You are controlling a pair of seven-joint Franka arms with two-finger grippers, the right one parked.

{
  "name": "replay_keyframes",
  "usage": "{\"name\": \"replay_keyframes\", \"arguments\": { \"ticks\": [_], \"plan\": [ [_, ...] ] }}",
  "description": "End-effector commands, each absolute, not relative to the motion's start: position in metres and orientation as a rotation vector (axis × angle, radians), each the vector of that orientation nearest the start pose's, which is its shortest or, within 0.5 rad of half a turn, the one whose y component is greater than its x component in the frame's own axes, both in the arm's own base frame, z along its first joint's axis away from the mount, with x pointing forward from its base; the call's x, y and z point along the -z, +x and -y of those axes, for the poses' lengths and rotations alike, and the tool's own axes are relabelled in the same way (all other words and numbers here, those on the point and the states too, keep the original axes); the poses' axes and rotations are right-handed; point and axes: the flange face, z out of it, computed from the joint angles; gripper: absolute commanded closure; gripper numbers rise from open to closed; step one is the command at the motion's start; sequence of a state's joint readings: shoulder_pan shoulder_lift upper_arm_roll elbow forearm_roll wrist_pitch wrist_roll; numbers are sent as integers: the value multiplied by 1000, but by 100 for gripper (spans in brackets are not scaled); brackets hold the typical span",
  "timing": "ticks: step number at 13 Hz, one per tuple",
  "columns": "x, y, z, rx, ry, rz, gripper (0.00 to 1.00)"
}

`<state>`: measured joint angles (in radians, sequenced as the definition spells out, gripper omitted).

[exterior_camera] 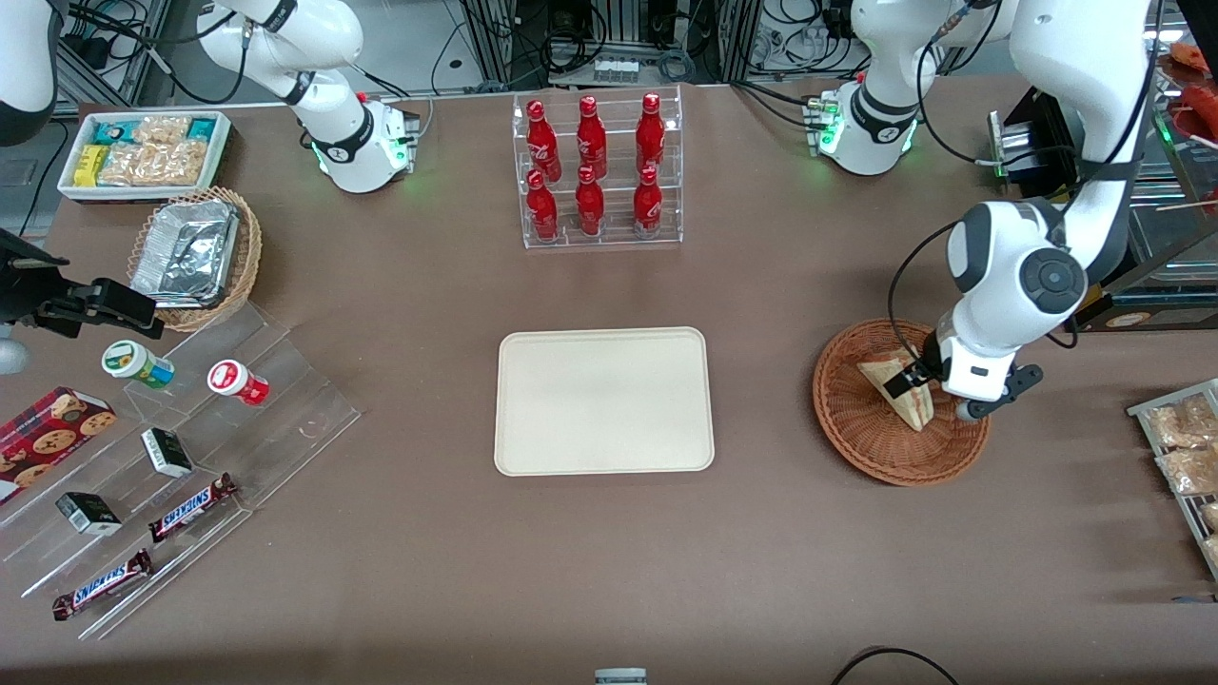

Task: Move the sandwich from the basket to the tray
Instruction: 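Close the left gripper on the wrapped sandwich and lift it, then carry the sandwich with the left gripper over the cream tray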

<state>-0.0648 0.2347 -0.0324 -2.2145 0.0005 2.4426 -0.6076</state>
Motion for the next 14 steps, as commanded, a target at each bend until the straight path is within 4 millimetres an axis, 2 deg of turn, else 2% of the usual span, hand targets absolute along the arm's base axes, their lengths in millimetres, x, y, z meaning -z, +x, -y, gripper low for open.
{"name": "replay_keyframes", "arguments": {
  "ticks": [1,2,3,5,6,10,14],
  "plan": [
    [-255,537,61,11,-3046,816,0],
    [-252,535,61,4,-3044,820,5],
    [-253,535,61,6,-3036,848,25],
    [-252,534,62,-1,-3026,867,79],
    [-254,533,62,-1,-3027,849,100],
    [-265,530,67,-31,-3006,734,100],
    [-302,529,66,-64,-2970,654,100]
  ]
}}
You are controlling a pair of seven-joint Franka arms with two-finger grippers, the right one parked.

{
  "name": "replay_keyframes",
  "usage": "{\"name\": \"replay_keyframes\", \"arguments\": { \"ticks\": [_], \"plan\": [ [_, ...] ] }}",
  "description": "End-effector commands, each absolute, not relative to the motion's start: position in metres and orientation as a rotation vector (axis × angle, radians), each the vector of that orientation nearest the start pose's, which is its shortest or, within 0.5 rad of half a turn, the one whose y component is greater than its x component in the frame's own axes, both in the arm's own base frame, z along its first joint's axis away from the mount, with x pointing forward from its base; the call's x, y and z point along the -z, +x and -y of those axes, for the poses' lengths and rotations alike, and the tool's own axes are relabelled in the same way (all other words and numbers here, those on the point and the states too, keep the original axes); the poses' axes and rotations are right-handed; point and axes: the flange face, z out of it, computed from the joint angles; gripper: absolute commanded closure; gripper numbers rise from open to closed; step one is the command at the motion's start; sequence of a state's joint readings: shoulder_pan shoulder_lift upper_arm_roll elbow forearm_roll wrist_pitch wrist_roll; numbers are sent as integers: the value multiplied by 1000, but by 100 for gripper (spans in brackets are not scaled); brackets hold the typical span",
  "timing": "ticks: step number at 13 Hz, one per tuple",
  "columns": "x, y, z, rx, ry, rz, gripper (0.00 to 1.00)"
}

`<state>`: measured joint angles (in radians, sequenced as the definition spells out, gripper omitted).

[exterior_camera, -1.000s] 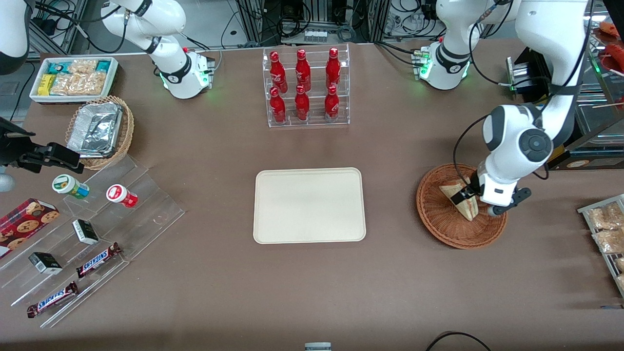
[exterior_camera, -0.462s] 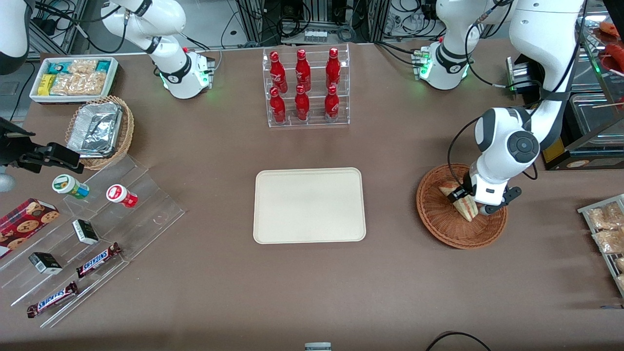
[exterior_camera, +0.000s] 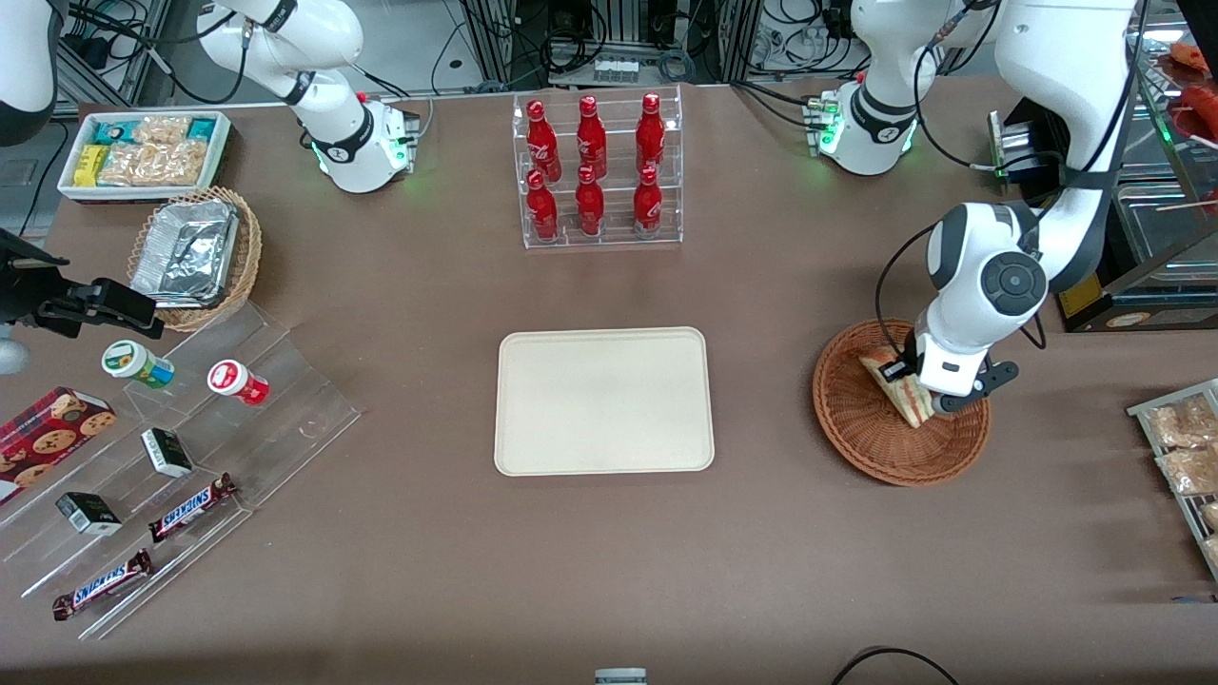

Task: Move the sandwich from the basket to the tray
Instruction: 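Carry the sandwich with the left gripper over the cream tray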

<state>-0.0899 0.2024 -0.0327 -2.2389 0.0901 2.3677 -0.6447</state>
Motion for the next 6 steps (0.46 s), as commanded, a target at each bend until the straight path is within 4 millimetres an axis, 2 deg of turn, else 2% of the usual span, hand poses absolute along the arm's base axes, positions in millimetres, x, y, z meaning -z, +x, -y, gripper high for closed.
{"name": "replay_keyframes", "arguments": {
  "ticks": [1,4,6],
  "plan": [
    [-316,531,67,-83,-2962,644,100],
    [-364,539,93,-119,-2960,550,100],
    [-392,544,121,-117,-2997,431,100]
  ]
}}
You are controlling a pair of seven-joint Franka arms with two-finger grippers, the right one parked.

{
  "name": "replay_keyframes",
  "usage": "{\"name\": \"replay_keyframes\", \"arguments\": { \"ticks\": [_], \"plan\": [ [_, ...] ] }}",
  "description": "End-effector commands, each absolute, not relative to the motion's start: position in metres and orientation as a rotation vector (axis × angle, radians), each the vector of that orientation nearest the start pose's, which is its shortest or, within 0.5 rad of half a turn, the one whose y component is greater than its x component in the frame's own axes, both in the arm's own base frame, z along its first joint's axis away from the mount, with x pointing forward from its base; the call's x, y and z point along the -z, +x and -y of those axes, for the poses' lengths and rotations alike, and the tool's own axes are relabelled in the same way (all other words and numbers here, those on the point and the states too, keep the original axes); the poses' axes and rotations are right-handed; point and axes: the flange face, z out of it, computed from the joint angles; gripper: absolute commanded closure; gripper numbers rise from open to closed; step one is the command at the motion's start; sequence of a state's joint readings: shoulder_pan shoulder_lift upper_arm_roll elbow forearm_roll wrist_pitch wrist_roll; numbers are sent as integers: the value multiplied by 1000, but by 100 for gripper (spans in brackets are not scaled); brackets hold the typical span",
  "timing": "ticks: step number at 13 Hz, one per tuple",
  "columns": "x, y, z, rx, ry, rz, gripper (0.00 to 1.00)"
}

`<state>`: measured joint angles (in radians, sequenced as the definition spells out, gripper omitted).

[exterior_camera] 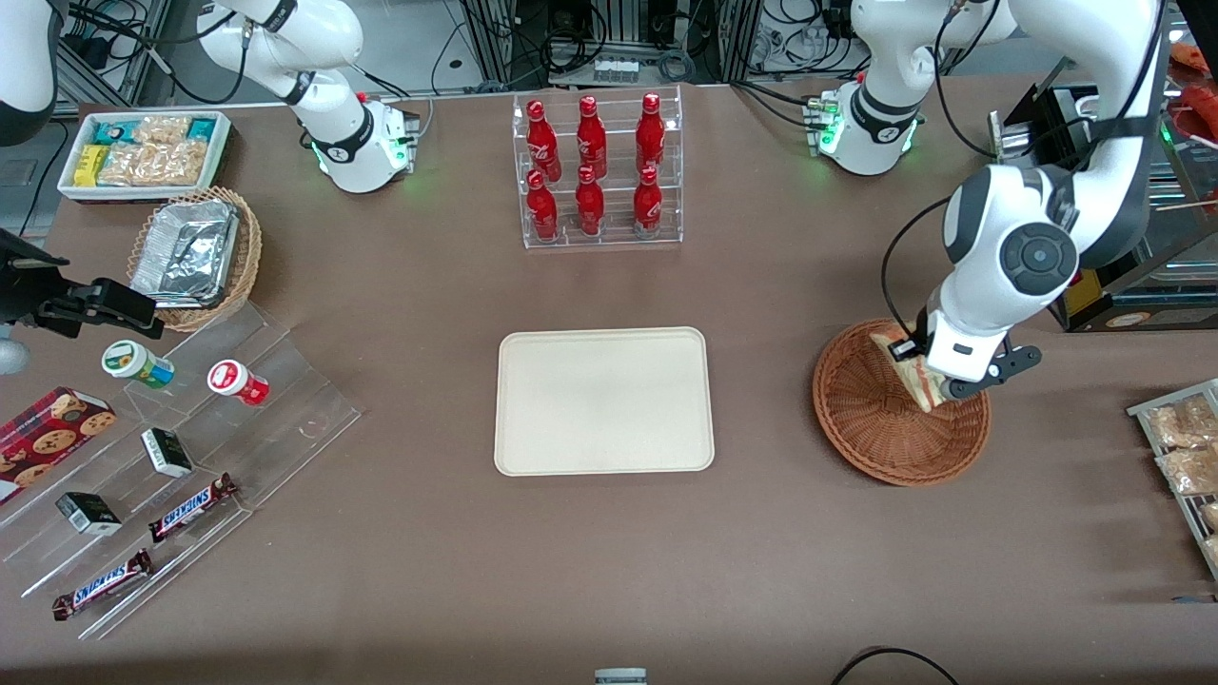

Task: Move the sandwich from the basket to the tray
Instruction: 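Carry the sandwich with the left gripper over the cream tray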

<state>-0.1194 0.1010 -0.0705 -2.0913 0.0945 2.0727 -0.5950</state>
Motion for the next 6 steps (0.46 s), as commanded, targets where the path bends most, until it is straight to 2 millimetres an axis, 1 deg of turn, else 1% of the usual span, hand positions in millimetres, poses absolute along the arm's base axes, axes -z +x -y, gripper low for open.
{"name": "replay_keyframes", "arguments": {
  "ticks": [1,2,4,5,6],
  "plan": [
    [-401,546,141,-101,-3021,377,100],
    [-407,546,162,-101,-3063,354,100],
    [-411,541,198,-112,-3131,294,100],
    [-413,540,225,-105,-3152,220,100],
    [-410,541,247,-116,-3168,165,100]
  ]
}}
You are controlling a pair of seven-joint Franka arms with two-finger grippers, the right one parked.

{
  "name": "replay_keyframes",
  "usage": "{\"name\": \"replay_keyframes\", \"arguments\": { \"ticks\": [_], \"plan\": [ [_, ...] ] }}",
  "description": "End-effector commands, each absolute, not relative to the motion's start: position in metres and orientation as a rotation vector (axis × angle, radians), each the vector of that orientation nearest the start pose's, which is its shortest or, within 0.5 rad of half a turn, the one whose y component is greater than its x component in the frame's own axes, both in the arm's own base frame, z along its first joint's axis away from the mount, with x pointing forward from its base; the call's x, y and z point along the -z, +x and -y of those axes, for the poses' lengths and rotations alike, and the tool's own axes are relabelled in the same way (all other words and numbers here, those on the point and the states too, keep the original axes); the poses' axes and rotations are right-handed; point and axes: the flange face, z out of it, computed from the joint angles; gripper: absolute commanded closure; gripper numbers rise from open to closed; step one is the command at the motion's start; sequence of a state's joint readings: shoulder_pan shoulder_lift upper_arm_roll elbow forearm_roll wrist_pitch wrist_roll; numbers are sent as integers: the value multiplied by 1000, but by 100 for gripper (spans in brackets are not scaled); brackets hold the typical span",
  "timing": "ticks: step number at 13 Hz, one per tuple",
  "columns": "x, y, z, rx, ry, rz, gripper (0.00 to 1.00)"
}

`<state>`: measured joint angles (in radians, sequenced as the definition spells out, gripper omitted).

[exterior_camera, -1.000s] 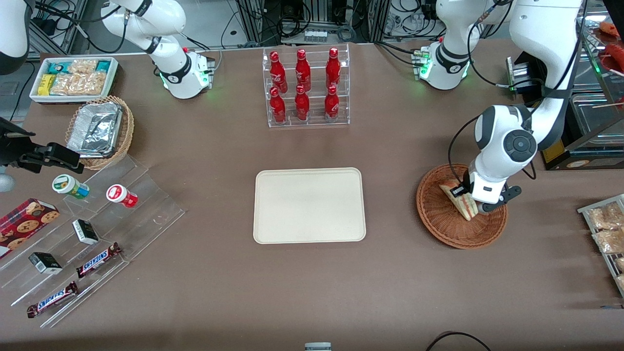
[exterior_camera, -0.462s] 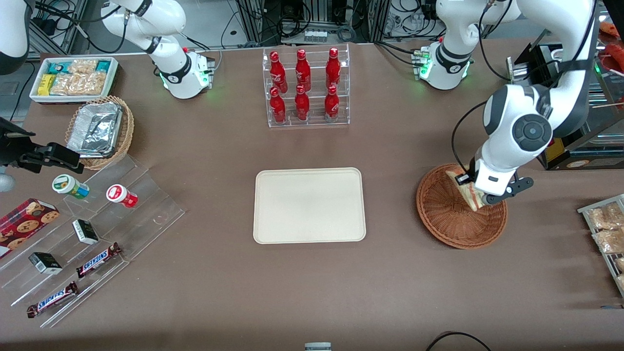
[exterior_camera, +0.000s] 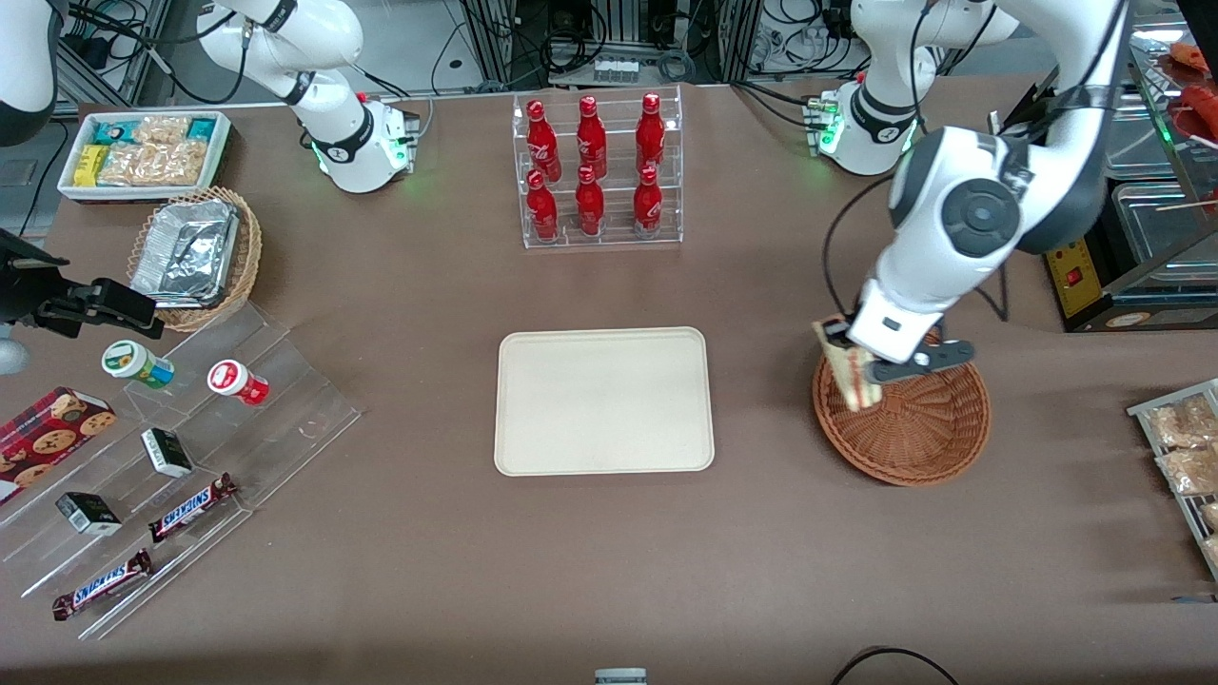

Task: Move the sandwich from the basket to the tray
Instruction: 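Carry the sandwich with the left gripper over the cream tray, then lower the sandwich upright onto the tray with the left gripper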

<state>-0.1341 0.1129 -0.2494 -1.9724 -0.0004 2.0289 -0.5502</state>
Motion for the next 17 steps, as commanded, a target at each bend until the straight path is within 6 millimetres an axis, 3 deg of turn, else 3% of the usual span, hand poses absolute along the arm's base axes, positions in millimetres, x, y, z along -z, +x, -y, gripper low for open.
{"name": "replay_keyframes", "arguments": {
  "ticks": [1,5,7,10,13,17],
  "plan": [
    [-407,543,267,-119,-3188,122,100],
    [-383,551,335,-125,-3312,33,100],
    [-356,542,374,-93,-3354,-16,100],
    [-321,535,407,-75,-3378,-98,100],
    [-295,540,424,-91,-3362,-141,100],
    [-271,544,428,-79,-3339,-168,100]
  ]
}}
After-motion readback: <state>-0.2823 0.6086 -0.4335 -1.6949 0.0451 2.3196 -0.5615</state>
